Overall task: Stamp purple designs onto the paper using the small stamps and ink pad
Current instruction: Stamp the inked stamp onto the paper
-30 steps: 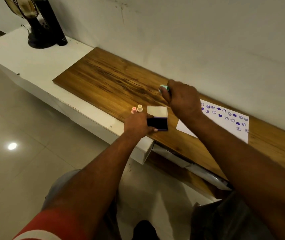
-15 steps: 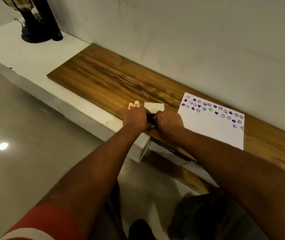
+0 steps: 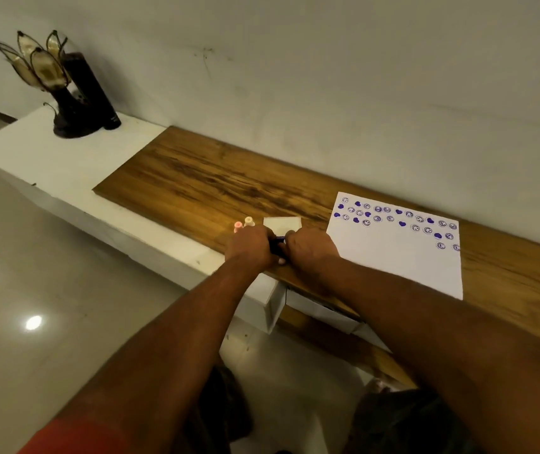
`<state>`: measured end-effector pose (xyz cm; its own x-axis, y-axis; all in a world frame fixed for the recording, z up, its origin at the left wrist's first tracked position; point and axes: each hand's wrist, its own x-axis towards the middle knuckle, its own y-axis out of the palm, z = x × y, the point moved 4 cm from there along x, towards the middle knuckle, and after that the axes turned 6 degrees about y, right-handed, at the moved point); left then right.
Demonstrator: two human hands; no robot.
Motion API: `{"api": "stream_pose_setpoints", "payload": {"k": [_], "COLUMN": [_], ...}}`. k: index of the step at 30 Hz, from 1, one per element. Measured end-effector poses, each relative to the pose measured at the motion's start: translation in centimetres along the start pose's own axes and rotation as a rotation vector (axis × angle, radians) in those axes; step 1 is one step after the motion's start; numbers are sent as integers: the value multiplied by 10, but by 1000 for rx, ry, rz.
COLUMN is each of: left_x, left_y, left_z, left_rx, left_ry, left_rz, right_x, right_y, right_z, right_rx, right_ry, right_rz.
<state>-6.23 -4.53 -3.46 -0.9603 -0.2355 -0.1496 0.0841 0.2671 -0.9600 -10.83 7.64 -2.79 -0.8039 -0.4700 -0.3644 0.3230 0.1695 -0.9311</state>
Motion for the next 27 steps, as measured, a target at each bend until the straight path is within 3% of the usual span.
{"api": "stream_pose_setpoints", "payload": {"k": [6, 9, 12, 19, 24, 27], "left_x": [0, -4, -7, 18, 37, 37], "left_y": [-9, -11, -6, 31, 69, 85], "left_z": [-10, -13, -34, -151, -168, -162], "left_rx": [141, 196, 181, -4, -63, -80], "left_ry": [-5, 4, 96, 330, 277, 256], "left_rz": [38, -8, -161, -259, -145, -172], "right_x": [6, -2, -13, -12, 0, 7], "right_y": [0, -14, -20, -12, -2, 4], "right_z": [-6, -30, -91, -217, -236, -238], "right_rx": [38, 186, 402, 426, 384, 336], "right_ry": [-20, -6, 71, 208, 252, 221], "right_rz": [-21, -260, -436, -439, -439, -434]}}
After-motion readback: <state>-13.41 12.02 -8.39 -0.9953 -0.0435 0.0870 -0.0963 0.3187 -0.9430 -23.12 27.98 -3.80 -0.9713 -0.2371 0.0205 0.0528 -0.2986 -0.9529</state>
